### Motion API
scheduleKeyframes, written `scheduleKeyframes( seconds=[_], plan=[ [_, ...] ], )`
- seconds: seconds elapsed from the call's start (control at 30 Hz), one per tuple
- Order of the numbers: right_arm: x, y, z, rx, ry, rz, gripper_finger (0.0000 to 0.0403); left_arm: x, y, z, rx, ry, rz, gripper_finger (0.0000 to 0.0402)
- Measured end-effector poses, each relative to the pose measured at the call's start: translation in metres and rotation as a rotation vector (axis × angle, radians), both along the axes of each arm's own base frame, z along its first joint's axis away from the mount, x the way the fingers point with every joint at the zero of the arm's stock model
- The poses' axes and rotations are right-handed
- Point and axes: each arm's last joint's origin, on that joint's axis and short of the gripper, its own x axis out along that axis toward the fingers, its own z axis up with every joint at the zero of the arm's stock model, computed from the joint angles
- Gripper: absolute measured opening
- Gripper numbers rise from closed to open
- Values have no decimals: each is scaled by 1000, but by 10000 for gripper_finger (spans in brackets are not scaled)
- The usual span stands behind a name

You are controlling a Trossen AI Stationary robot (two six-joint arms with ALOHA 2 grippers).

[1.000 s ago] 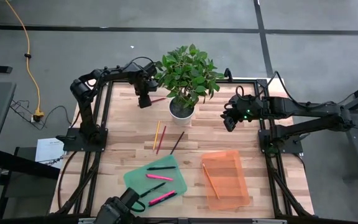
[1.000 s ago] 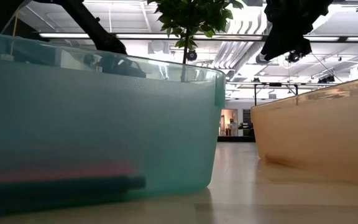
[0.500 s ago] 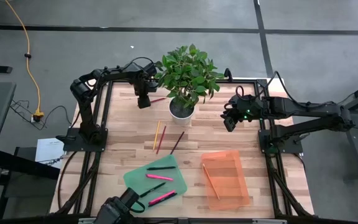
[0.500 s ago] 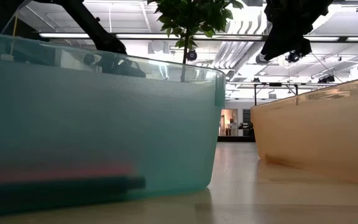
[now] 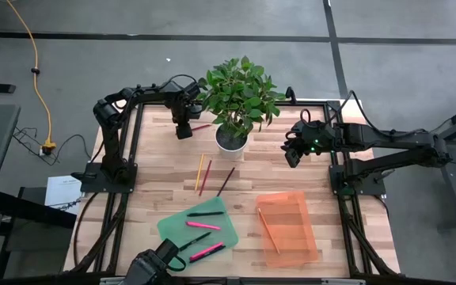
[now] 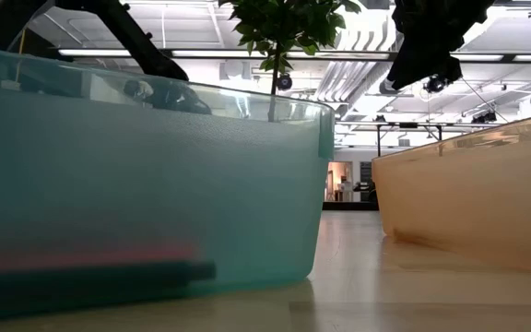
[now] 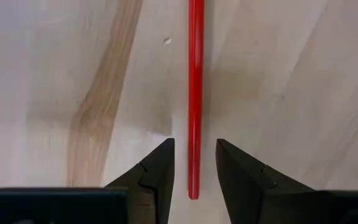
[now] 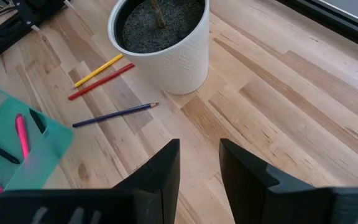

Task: Sort pens & pencils
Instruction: Put the top red pencil into the orange bin

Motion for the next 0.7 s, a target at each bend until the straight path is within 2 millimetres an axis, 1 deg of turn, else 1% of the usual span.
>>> scheduleKeyframes(
  seconds=[0.2,0.7],
  plan=[
    [0,0,0,0,0,0,103,0,0,-8,-30,13,1,106],
    [0,0,0,-2,1,1,103,2,3,-8,1,4,-3,106]
  ],
)
